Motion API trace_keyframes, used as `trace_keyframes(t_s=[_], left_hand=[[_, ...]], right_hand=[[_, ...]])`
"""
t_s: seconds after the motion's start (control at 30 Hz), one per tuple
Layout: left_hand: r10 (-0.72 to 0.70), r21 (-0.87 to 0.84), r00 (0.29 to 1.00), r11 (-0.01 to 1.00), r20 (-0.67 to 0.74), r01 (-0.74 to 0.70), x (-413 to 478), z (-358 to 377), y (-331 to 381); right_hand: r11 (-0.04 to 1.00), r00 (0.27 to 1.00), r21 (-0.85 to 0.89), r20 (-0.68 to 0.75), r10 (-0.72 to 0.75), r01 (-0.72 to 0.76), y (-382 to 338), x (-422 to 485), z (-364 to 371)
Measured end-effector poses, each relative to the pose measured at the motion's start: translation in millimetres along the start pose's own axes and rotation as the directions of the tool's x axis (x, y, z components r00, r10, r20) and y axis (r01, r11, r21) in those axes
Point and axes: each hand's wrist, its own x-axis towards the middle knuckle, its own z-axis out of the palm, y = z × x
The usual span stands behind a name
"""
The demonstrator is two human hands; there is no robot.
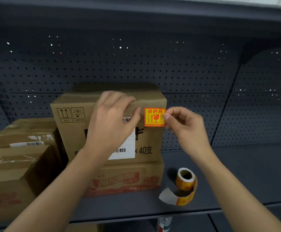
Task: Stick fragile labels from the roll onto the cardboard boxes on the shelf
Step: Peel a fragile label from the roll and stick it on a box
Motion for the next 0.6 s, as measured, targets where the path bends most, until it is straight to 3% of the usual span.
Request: trace_keyframes(t_s=[0.27,0.6], left_hand=[[-0.044,0.120,0.973,0.993,0.228,0.017,13.3,12.8,-8.1],[-0.103,0.106,0.980,0.991,0.169,0.086,13.9,24.1,-8.1]], right_hand=[[0.999,1.000,-0.038,0.015,0.015,-0.015,5.8,15.0,3.7],[0.999,1.000,-0.031,0.004,0.030,-0.030,11.5,21.0,6.8]])
